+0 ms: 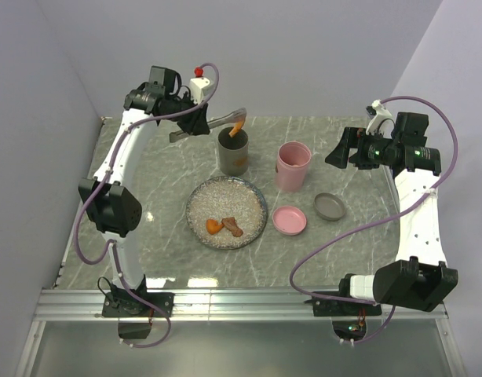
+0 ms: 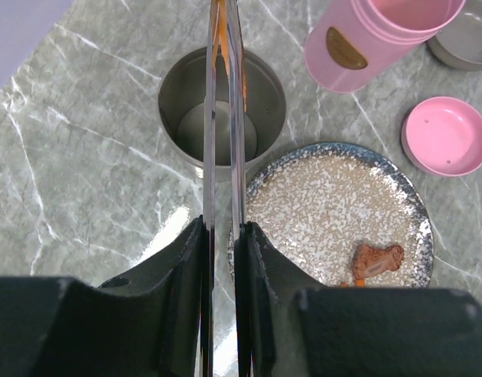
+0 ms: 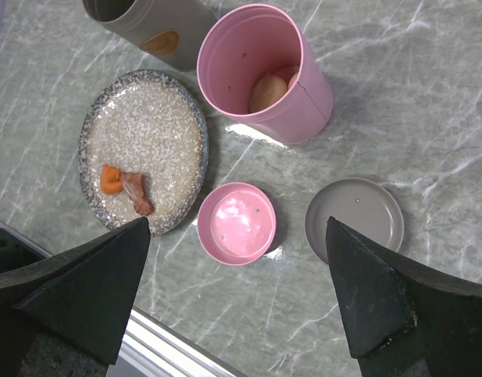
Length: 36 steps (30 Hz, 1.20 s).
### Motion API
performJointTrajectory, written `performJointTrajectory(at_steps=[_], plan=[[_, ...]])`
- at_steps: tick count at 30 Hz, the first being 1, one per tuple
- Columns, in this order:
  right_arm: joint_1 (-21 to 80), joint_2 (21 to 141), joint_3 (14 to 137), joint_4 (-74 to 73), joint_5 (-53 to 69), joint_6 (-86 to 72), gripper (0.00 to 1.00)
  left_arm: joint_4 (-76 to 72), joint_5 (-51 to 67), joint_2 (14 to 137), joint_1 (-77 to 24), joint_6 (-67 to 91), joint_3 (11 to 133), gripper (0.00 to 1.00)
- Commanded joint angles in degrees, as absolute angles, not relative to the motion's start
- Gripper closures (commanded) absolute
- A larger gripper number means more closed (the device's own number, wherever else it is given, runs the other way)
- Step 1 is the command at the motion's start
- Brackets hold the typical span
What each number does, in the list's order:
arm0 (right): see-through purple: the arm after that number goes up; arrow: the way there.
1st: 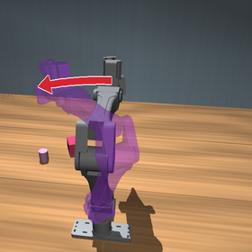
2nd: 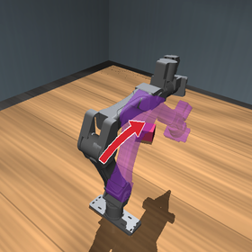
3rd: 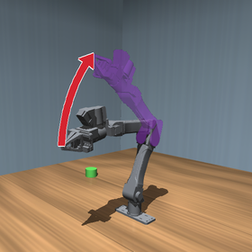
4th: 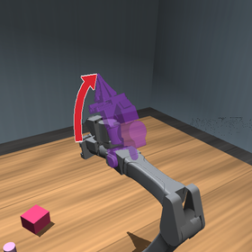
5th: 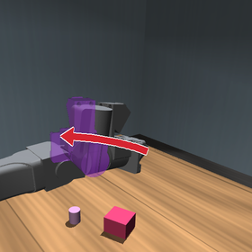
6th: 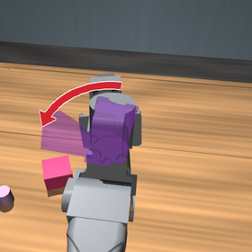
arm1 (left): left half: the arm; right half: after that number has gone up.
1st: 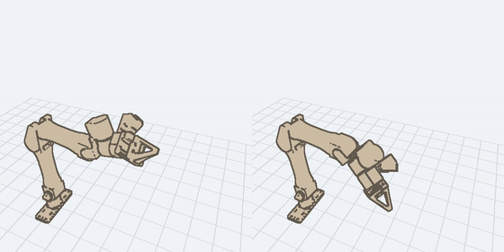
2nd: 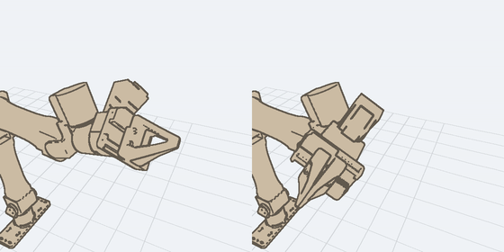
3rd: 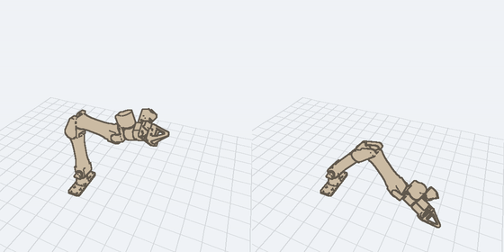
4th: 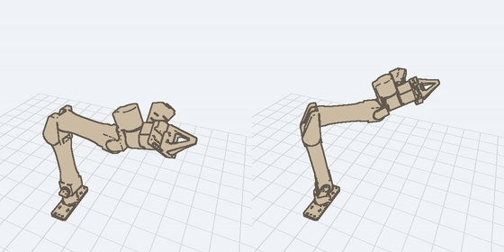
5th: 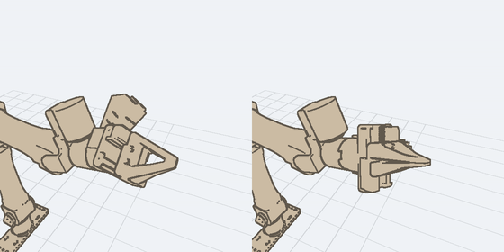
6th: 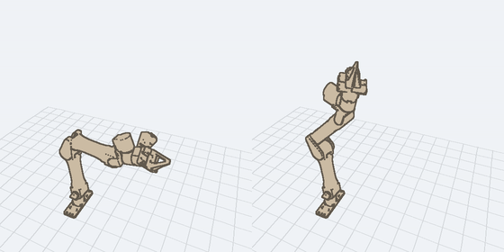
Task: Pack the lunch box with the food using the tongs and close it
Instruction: Place the fake food in the packing box.
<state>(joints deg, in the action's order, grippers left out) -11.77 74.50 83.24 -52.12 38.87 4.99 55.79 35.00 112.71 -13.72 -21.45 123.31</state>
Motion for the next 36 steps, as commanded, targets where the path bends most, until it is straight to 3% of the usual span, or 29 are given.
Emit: performJointTrajectory(at_steps=[1,4,9,15,23,32,36], plan=[[-11.43,74.62,83.32,-51.15,39.72,5.10,0.00,52.74,34.02,112.24,-13.36,-21.09,122.52,0.97],[-11.34,74.71,83.49,-51.33,39.81,5.10,0.00,52.65,33.75,112.59,-13.18,-21.27,122.26,0.93],[-11.43,74.79,83.58,-51.33,39.90,5.27,0.00,52.47,33.75,112.50,-12.83,-20.66,122.25,0.67],[-11.43,74.79,83.67,-51.42,39.81,5.27,0.00,53.87,34.98,111.54,-12.83,-21.53,122.61,0.54],[-11.43,74.36,84.02,-51.85,39.81,5.36,0.00,58.53,39.28,108.11,-12.22,-25.04,123.31,0.50],[-11.43,74.18,84.81,-52.29,40.17,5.27,0.00,77.13,45.61,101.78,-12.22,-44.37,118.13,0.47],[-11.43,74.27,85.08,-52.29,40.34,5.19,0.00,78.57,48.34,97.05,-12.22,-54.62,110.67,0.45]])
